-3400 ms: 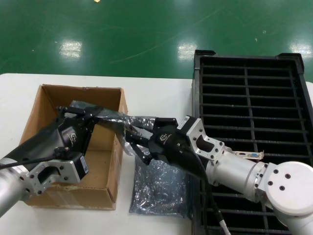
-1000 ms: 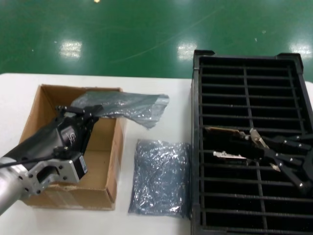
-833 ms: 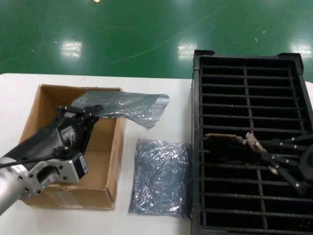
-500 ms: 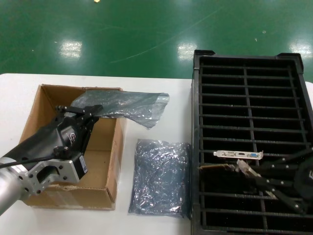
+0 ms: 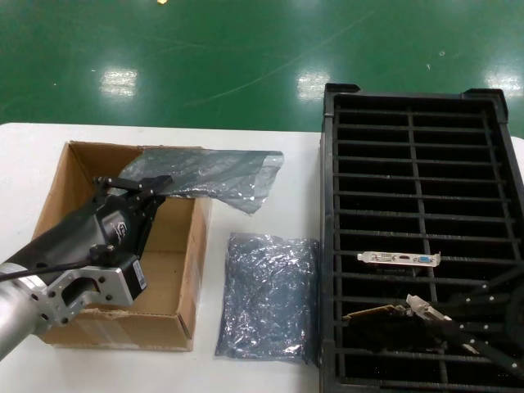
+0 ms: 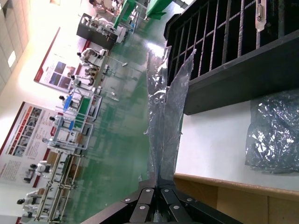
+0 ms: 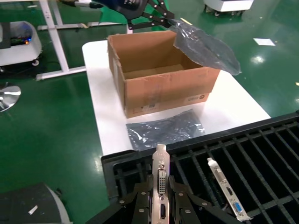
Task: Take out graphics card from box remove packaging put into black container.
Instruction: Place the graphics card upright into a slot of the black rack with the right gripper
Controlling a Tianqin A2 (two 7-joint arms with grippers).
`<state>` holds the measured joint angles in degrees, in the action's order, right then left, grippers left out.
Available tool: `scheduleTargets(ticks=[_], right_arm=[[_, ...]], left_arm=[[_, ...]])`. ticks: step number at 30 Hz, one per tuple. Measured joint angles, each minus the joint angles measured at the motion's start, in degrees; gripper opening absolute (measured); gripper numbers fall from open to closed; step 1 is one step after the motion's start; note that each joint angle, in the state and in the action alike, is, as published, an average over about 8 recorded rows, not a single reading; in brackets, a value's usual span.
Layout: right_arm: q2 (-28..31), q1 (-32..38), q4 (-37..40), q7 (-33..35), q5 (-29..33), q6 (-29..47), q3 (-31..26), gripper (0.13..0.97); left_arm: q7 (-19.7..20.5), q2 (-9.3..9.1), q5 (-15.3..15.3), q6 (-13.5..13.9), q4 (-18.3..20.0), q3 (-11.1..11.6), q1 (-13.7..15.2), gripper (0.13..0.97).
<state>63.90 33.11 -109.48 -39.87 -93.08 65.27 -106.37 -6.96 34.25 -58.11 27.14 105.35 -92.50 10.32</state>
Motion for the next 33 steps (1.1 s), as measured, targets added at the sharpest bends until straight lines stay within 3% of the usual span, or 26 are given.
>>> scheduleTargets(ticks=[17,33], right_arm=[[-1.84,4.60,1.95,0.75,4.73,6.06,-2.96,0.185],[-1.54,5.05,1.40,1.86,4.33,6.75,-1.42,0.185]], left_arm=[[0.00,0.00,0.00,0.00,0.00,0.00,0.00,0.140],[0.00,0.00,0.00,0.00,0.00,0.00,0.00,0.140]])
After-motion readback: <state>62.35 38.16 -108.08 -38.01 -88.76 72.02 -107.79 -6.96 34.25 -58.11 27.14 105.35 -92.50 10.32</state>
